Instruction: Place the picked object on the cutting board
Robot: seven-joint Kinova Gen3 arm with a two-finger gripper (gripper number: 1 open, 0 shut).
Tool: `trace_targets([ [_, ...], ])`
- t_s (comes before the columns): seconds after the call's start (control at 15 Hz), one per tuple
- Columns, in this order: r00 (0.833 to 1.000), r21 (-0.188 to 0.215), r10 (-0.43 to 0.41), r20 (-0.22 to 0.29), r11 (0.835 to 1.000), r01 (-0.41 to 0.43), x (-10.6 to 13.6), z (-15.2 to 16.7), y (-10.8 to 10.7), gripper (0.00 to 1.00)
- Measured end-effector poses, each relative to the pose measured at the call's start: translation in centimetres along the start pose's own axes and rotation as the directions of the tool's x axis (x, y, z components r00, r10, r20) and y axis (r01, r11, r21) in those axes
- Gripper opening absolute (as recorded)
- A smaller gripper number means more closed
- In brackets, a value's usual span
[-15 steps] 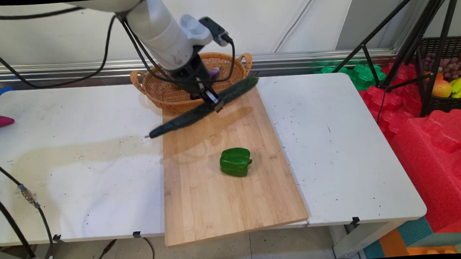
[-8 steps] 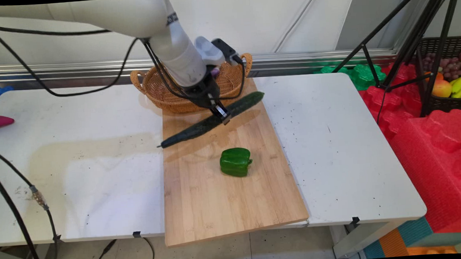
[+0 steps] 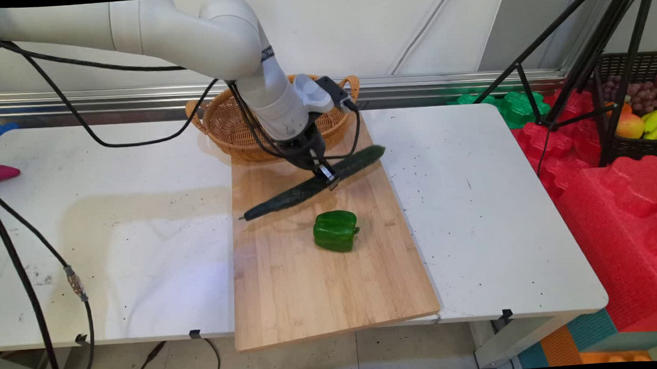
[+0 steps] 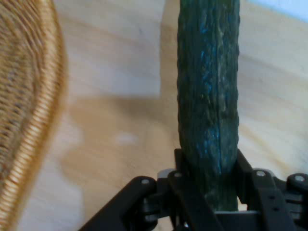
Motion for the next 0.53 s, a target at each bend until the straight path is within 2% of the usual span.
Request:
trace_targets([
  [0.2, 1.000, -0.011, -0.001, 0.013, 1.000, 0.001, 0.7, -1.2, 1.4, 0.00],
  [0.27, 1.000, -0.012, 0.001, 0.009, 1.000, 0.000, 0.9, -1.9, 1.9, 1.00],
  [0.53, 1.000, -0.001, 0.011, -0.011, 1.000, -0.011, 1.6, -4.5, 3.1, 1.00],
])
